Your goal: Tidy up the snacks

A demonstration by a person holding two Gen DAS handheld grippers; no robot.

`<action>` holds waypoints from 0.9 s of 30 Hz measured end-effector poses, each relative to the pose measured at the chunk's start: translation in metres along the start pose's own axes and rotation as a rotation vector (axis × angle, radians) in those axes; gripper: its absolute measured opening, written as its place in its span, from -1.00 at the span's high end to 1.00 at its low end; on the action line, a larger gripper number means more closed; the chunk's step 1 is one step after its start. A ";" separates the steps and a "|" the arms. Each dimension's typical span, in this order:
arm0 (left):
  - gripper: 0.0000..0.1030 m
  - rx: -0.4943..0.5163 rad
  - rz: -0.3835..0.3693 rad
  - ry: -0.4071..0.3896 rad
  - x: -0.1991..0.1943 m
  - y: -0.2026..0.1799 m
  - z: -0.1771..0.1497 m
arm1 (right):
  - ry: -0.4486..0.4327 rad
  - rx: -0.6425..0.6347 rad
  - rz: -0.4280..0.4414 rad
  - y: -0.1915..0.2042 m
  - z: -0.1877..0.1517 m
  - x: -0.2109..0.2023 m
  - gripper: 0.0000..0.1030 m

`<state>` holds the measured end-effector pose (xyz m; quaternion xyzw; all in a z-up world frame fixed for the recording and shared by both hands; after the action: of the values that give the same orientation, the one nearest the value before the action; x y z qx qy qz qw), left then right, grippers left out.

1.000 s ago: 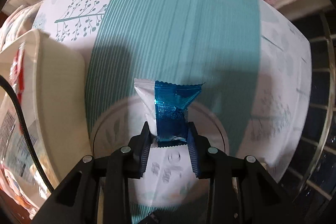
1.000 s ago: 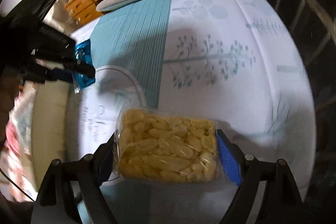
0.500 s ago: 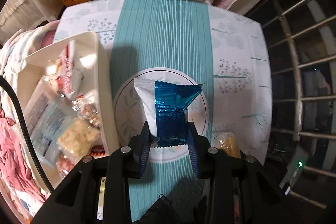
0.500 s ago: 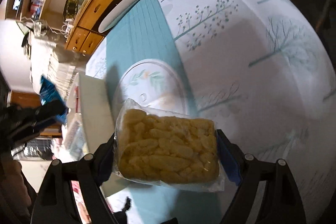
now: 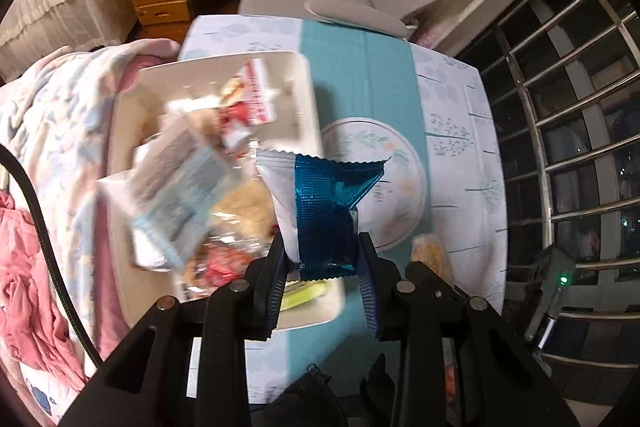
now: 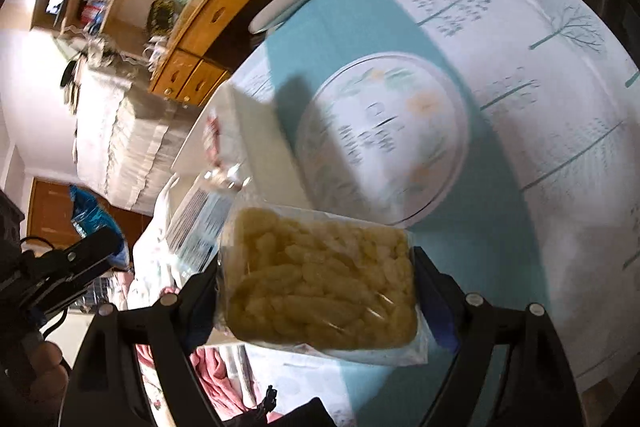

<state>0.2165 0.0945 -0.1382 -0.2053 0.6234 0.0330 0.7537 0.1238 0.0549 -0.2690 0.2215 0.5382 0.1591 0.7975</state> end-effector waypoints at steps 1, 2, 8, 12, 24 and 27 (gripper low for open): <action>0.39 -0.001 0.007 -0.007 -0.001 0.009 -0.001 | -0.013 -0.029 -0.007 0.010 -0.001 0.000 -0.66; 0.39 -0.002 0.008 -0.013 -0.003 0.021 -0.002 | -0.025 -0.056 -0.012 0.018 -0.003 -0.001 -0.66; 0.38 0.028 0.012 -0.042 -0.004 0.069 -0.010 | -0.118 -0.241 -0.064 0.078 -0.021 -0.001 -0.67; 0.36 0.048 0.001 -0.058 -0.007 0.090 -0.013 | -0.178 -0.340 -0.099 0.109 -0.028 -0.001 -0.71; -0.71 0.008 -0.031 -0.264 -0.046 0.116 -0.006 | -0.231 -0.506 -0.202 0.128 -0.024 -0.016 -1.00; -0.73 -0.024 -0.023 -0.275 -0.052 0.126 -0.013 | -0.210 -0.509 -0.206 0.120 -0.025 -0.019 -1.00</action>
<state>0.1542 0.2154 -0.1237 -0.2147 0.5113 0.0597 0.8300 0.0915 0.1521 -0.1996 -0.0262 0.4152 0.1835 0.8906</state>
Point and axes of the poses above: each gripper's, at about its wrist camera, not at the fingertips, and x roughly the way its jaws point, y to its left, z to its top, the point moved 7 cm from there along x, roughly the way its jaws point, and after that the axes turned 15 degrees about -x, right-handed, at the moved point
